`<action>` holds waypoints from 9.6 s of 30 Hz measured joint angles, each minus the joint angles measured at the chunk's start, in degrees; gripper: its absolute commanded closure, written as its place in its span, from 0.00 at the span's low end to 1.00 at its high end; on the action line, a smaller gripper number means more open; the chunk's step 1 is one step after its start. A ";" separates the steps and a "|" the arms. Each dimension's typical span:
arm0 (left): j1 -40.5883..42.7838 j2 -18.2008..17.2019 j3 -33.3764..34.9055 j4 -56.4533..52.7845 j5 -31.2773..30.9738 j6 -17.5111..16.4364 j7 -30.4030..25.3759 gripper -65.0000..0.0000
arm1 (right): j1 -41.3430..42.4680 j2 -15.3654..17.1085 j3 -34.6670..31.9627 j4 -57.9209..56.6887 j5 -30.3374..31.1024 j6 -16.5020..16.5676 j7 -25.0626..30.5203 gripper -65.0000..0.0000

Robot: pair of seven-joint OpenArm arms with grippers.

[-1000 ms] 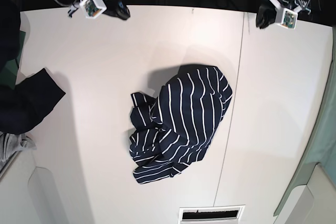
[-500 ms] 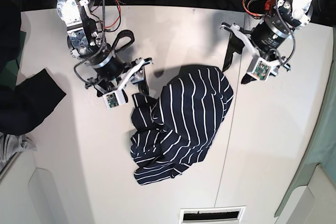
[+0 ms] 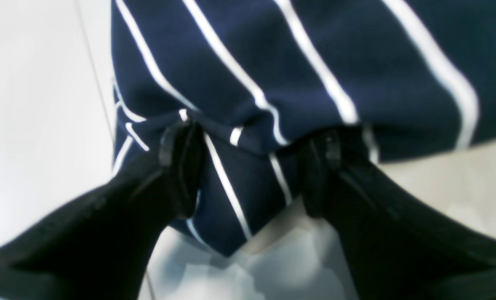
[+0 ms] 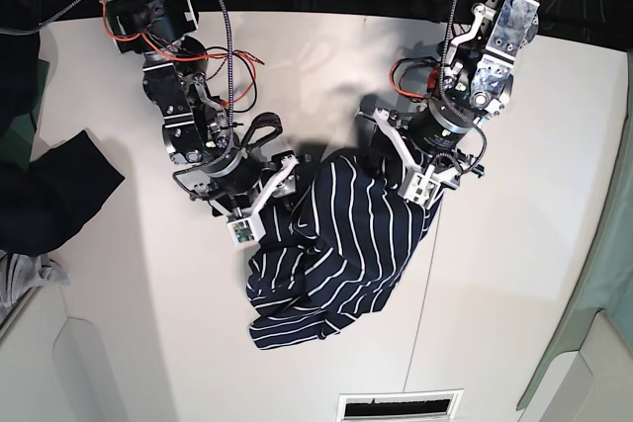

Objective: Layout the t-shirt on the table in an organized manner, then fold the t-shirt properly
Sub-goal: 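Lower both grippers onto opposite edges of the navy striped shirt, then grasp the shirt with both grippers and pull them apart to stretch it, then lift the stretched shirt and swing it across the table, then lay the shirt down and pull the grippers apart to spread it, then lift the shirt with both grippers and fling it flat onto the table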

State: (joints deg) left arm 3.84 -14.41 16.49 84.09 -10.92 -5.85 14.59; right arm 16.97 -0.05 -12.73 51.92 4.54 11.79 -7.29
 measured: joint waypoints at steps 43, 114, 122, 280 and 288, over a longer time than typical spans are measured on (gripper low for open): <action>0.11 -8.02 -20.85 24.63 -15.23 -7.50 16.65 0.83 | -11.17 8.44 22.12 40.11 11.76 13.60 -19.50 1.00; -16.90 -0.63 -20.96 -26.84 -11.93 -31.91 1.68 0.74 | -10.75 -4.81 23.69 13.66 18.75 14.88 -14.53 0.48; -18.03 -1.97 -20.96 -27.02 -11.45 -31.98 1.97 1.00 | -10.60 -7.41 22.71 14.58 12.02 16.98 -11.02 1.00; -17.57 -12.20 -26.27 -16.04 -22.01 -25.94 11.43 1.00 | 6.10 -3.48 22.32 20.06 13.68 20.33 -16.33 1.00; -22.16 -21.97 -29.33 -5.09 -28.92 -30.25 15.06 1.00 | 6.08 1.62 21.86 42.95 28.30 21.03 -33.59 1.00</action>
State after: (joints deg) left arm -18.33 -36.38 -12.84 79.00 -39.83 -36.10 29.65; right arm 23.05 1.56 9.13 94.87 32.84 32.82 -40.88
